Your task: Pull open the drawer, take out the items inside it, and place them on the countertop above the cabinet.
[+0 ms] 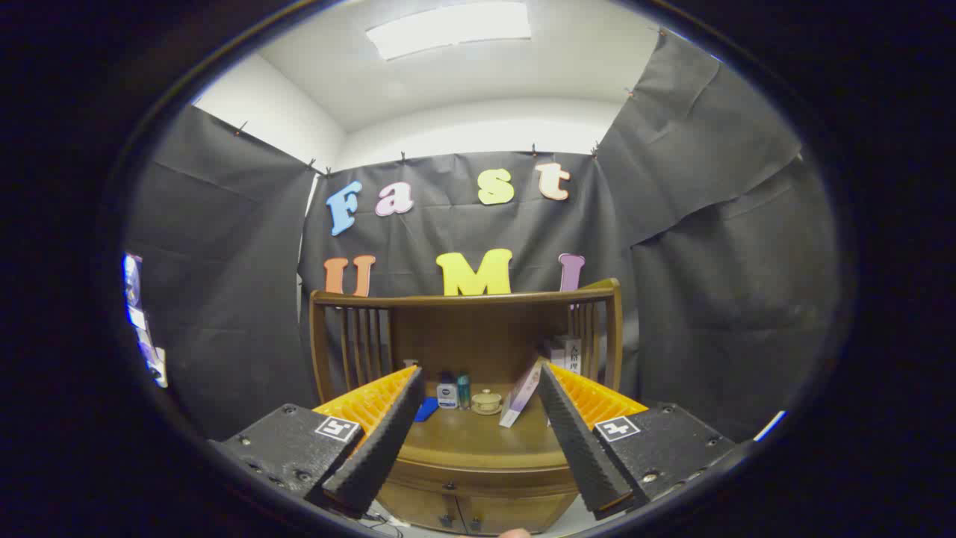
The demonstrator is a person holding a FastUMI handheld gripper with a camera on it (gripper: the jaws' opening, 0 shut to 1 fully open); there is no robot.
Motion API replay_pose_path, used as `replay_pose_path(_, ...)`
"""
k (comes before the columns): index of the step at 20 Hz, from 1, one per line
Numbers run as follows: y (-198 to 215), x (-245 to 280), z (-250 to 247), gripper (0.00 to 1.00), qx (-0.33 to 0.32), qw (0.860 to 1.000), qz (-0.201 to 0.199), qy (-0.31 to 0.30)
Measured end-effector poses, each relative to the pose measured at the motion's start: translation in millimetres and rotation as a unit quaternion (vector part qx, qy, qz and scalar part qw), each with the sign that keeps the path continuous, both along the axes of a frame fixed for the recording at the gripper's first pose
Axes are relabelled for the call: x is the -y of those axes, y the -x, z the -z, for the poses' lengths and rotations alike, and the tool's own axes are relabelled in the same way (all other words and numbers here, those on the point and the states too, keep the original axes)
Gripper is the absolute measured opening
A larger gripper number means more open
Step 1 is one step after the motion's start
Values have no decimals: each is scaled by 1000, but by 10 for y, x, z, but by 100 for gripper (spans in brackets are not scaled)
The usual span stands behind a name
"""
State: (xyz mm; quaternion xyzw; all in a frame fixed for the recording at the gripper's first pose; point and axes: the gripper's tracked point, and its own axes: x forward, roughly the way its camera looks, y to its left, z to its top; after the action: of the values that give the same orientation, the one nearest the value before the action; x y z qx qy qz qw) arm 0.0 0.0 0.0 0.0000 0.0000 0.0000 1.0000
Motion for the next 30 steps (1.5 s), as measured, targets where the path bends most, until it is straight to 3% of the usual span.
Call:
replay_pose_path(16,-173,-101,301,100,-8,1000,-2,-10)
replay_pose_path(22,-381,-180,852,99,-37,999,-7,-25)
replay_pose_path(30,-726,-532,1914,99,-84,995,-48,-25)
